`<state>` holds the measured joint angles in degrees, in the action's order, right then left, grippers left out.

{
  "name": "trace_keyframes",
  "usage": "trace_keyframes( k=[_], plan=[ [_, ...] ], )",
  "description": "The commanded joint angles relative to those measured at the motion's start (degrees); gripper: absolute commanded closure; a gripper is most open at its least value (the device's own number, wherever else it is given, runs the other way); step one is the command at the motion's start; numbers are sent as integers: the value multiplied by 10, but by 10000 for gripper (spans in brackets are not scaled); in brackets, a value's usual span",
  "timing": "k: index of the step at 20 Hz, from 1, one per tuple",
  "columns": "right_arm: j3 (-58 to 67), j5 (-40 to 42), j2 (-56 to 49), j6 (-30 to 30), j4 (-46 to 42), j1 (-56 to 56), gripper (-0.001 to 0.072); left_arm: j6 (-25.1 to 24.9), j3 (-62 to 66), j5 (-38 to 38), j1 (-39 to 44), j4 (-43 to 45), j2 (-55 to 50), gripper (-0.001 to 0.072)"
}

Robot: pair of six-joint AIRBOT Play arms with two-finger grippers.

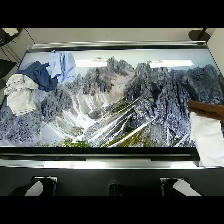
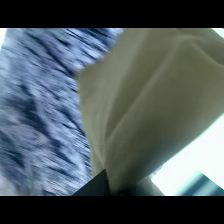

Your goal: Fold the shirts.

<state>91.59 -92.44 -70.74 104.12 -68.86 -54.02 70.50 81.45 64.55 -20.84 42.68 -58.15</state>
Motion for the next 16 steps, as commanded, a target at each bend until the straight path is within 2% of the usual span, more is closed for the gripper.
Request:
trace_keyframes(
  k=[1, 4, 8, 13, 14, 15, 16],
  plan=[
    [-29, -134, 5, -19, -163, -15, 670, 0, 0, 0, 0, 0, 0, 677],
    [-116, -118, 18, -17, -231, -15, 670, 0, 0, 0, 0, 0, 0, 677],
    [-260, -34, 33, -7, -256, -15, 670, 0, 0, 0, 0, 0, 0, 677],
    [-353, 40, 33, 3, -272, -15, 662, 0, 0, 0, 0, 0, 0, 677],
    [-356, 46, 33, 3, -273, -15, 516, 0, 0, 0, 0, 0, 0, 677],
    [-353, 49, 34, -1, -277, -15, 201, 0, 0, 0, 0, 0, 0, 677],
    [-345, 54, 35, -19, -278, -15, 68, 0, 0, -1, 0, 0, 0, 677]
  ],
)
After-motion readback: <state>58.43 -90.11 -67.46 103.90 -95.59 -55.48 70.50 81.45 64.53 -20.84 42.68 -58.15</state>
